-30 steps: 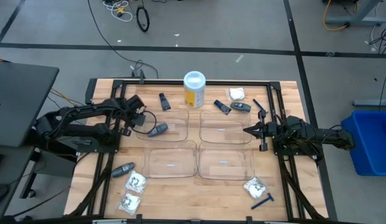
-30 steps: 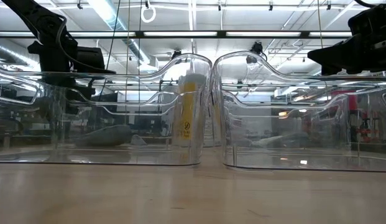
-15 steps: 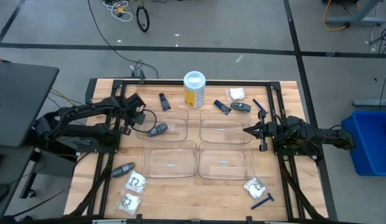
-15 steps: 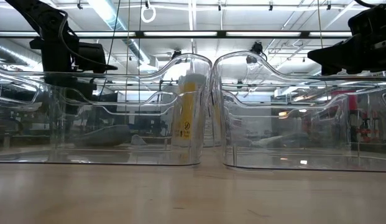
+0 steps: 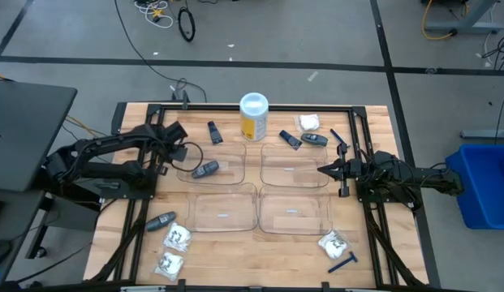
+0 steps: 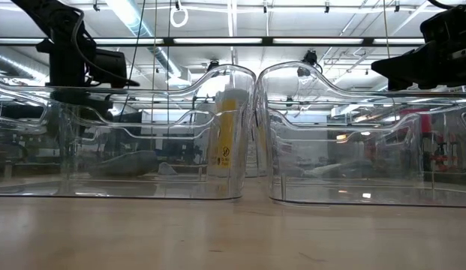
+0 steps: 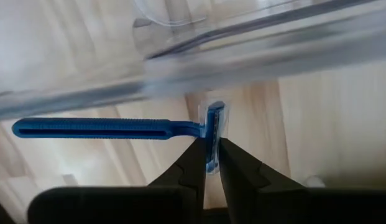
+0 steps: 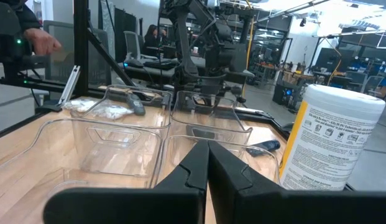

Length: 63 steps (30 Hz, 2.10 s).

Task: Pick & Place Travel size toiletries
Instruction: Put the left blue shaver into the bottom left transparent bin

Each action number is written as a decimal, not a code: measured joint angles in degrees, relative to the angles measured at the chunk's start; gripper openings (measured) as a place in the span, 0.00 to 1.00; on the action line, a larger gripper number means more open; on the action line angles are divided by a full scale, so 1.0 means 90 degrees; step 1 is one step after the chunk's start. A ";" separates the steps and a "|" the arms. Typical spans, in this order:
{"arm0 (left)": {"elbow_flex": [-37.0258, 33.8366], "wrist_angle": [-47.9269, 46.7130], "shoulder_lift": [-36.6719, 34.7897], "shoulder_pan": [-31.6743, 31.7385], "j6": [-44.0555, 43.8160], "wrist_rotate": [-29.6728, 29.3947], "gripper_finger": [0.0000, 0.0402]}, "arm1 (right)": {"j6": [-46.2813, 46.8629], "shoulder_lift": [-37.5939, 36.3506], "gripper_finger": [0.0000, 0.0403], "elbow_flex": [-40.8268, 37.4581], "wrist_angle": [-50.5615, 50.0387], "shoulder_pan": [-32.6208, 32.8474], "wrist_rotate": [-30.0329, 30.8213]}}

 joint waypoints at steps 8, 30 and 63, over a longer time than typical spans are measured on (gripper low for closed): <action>0.0241 -0.0312 -0.0137 0.0000 -0.0123 -0.0134 0.11 | 0.0000 0.0000 0.03 0.0002 0.0000 0.0000 0.0000; 0.0636 -0.1152 -0.1030 0.0000 -0.0316 -0.0670 0.11 | 0.0000 0.0000 0.03 0.0000 0.0000 0.0000 0.0000; 0.2095 -0.1528 -0.1246 -0.0002 -0.1283 0.0382 0.11 | 0.0000 0.0000 0.03 0.0000 0.0000 0.0000 0.0000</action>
